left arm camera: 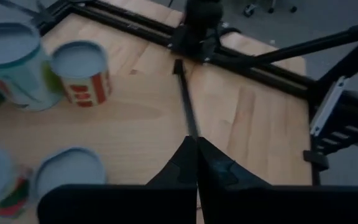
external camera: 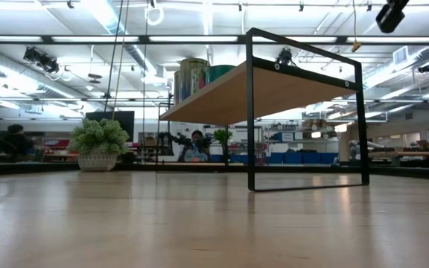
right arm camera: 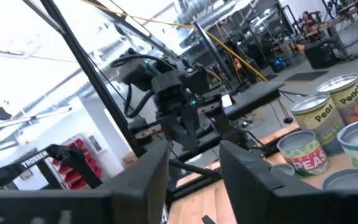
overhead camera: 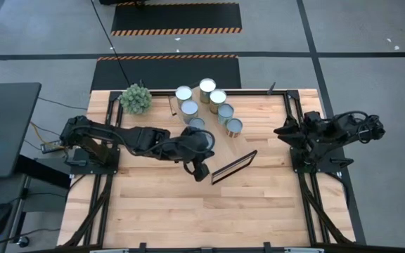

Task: Pick and place cans onto a shelf
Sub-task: Return to Home position

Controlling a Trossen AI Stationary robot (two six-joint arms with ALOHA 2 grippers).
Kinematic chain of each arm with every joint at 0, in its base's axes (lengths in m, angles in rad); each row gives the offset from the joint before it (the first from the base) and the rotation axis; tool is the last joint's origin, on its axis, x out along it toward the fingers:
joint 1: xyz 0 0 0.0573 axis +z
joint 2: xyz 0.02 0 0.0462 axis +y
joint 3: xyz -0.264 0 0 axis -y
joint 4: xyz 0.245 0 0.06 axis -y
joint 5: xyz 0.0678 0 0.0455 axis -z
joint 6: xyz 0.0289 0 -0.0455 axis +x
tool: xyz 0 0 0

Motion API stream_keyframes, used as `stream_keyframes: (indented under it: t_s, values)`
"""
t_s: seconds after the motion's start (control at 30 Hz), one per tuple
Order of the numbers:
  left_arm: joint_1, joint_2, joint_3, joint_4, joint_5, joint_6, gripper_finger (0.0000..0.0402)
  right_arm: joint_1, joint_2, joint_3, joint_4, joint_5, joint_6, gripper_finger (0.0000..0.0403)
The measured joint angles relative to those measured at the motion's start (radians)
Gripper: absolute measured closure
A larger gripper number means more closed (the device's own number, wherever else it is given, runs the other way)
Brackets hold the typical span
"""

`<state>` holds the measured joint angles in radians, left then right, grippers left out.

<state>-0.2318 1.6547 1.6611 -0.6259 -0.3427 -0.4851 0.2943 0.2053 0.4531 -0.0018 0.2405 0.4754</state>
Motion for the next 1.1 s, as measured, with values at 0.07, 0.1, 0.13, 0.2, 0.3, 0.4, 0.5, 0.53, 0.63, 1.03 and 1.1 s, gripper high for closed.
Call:
stream_keyframes:
  t_s: [0.07, 0.1, 0.13, 0.2, 0.3, 0.4, 0.5, 0.53, 0.63, 1.03, 1.1]
  values:
    - [0.008, -0.008, 0.000, -0.025, 0.000, 0.000, 0.0401, 0.000, -0.024, -0.022, 0.009, 0.000, 0.001, 0.0259]
    - [0.013, -0.010, 0.000, -0.033, -0.001, 0.001, 0.0401, 0.000, -0.037, -0.029, 0.010, 0.000, 0.001, 0.0264]
    - [0.016, -0.015, 0.000, -0.046, 0.000, 0.002, 0.0401, 0.000, -0.050, -0.034, 0.013, -0.003, 0.006, 0.0268]
    - [0.017, -0.028, 0.000, -0.079, 0.000, 0.008, 0.0401, 0.000, -0.078, -0.044, 0.018, -0.006, 0.020, 0.0273]
    - [0.017, -0.065, 0.000, -0.120, -0.009, 0.010, 0.0401, 0.000, -0.132, -0.064, 0.026, -0.018, 0.022, 0.0276]
    - [0.016, -0.116, 0.001, -0.153, -0.047, 0.000, 0.0401, 0.000, -0.200, -0.085, 0.032, -0.041, 0.023, 0.0277]
    - [0.015, -0.159, 0.001, -0.190, -0.083, -0.019, 0.0401, 0.000, -0.200, -0.091, 0.028, -0.070, 0.024, 0.0277]
    - [0.015, -0.169, 0.001, -0.191, -0.092, -0.029, 0.0401, 0.000, -0.197, -0.091, 0.031, -0.090, 0.029, 0.0277]
    - [0.017, -0.201, 0.000, -0.218, -0.099, -0.058, 0.0401, 0.000, -0.202, -0.101, 0.029, -0.125, 0.037, 0.0282]
    - [0.012, -0.434, -0.343, -0.059, -0.125, -0.196, 0.0401, 0.000, -0.200, -0.242, 0.211, -0.140, 0.109, 0.0346]
    - [0.012, -0.508, -0.438, 0.033, -0.124, -0.206, 0.0401, 0.000, -0.200, -0.275, 0.255, -0.113, 0.130, 0.0347]
